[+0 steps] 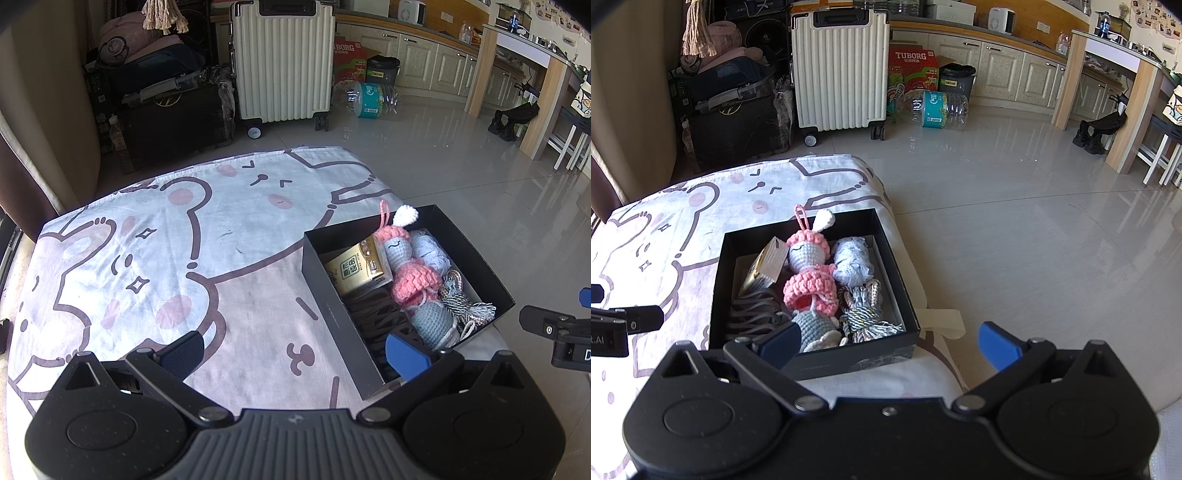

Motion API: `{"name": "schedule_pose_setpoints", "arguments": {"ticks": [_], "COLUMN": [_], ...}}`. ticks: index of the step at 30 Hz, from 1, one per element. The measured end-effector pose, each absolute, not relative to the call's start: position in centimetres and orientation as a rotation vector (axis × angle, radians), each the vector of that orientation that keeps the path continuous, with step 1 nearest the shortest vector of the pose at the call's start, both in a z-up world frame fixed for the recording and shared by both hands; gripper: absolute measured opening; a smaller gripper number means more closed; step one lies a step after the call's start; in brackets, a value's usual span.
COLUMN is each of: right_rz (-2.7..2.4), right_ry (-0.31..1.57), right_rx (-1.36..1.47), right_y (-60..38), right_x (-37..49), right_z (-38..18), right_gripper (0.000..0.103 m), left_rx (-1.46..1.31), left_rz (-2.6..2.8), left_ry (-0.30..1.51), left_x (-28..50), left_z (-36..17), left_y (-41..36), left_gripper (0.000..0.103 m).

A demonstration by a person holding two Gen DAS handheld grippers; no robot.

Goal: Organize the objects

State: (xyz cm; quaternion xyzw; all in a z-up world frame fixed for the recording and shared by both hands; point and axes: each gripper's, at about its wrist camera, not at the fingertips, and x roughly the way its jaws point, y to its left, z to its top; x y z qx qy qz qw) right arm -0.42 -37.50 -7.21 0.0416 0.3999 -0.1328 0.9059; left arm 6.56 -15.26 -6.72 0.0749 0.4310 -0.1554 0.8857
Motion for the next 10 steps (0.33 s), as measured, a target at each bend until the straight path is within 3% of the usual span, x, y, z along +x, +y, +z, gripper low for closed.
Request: {"name": "schedule_pose_setpoints", "arguments": {"ticks": [10], "right_rz": [-0.274], "right_ry": [0.827], "right_rx": [0.086], "right_y": [-37.50], "right_x": [-0.44], "right_z": [-7.22], "right_gripper": [0.103], "left_rx": [0.162], "left_rz": [-0.326], "left_ry": [0.898], "left_x": [6.42], "left_z": [-6.63], "left_y": [-15.34], "left_gripper": [0.103]}}
